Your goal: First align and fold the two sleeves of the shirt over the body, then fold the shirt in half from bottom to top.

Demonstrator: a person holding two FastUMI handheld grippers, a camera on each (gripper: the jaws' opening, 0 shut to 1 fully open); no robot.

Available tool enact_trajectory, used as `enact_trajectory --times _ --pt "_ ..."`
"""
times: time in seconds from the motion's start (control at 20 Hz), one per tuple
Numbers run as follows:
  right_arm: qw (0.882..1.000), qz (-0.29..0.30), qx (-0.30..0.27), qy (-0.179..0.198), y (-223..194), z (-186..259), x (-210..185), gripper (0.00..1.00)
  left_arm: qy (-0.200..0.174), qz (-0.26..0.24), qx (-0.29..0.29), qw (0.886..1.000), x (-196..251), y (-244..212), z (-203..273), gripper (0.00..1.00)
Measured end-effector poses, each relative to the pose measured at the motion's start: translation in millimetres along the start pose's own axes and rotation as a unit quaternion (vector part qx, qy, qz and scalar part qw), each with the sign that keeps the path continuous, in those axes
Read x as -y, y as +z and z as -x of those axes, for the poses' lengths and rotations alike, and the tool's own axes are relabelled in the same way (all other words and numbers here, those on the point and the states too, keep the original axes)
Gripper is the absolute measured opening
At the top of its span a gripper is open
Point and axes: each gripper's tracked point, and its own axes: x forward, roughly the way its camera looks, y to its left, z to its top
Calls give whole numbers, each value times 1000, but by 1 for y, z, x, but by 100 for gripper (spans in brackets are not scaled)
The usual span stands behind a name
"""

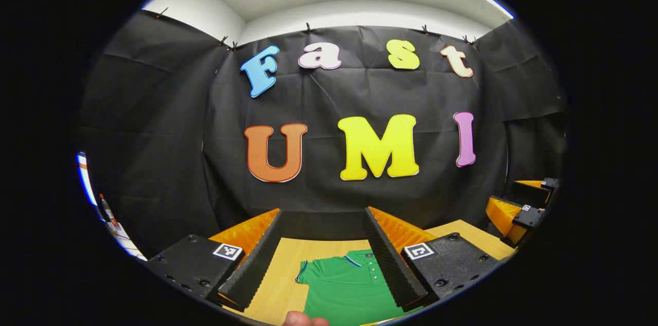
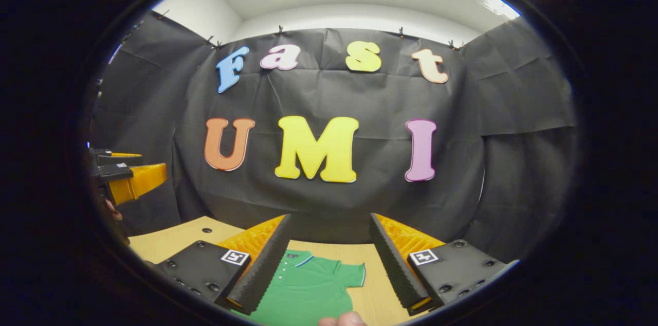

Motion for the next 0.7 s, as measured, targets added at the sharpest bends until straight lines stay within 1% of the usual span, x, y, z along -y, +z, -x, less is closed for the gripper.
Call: enact_trajectory --times 0.2,0.3,0.55,0.7 --pt "1000 -6 -7 -1 -4 -3 9 96 8 -6 -7 1000 0 -4 -1 98" --pt "1000 -18 -17 -1 -7 -3 11 96 -1 -10 -6 1000 7 -3 0 98" --pt "999 -9 -38 4 -14 -4 26 96 -28 -1 -4 1000 27 -7 3 98" --pt "998 -13 -56 2 -23 -11 37 96 -40 -6 -11 999 35 -13 7 98"
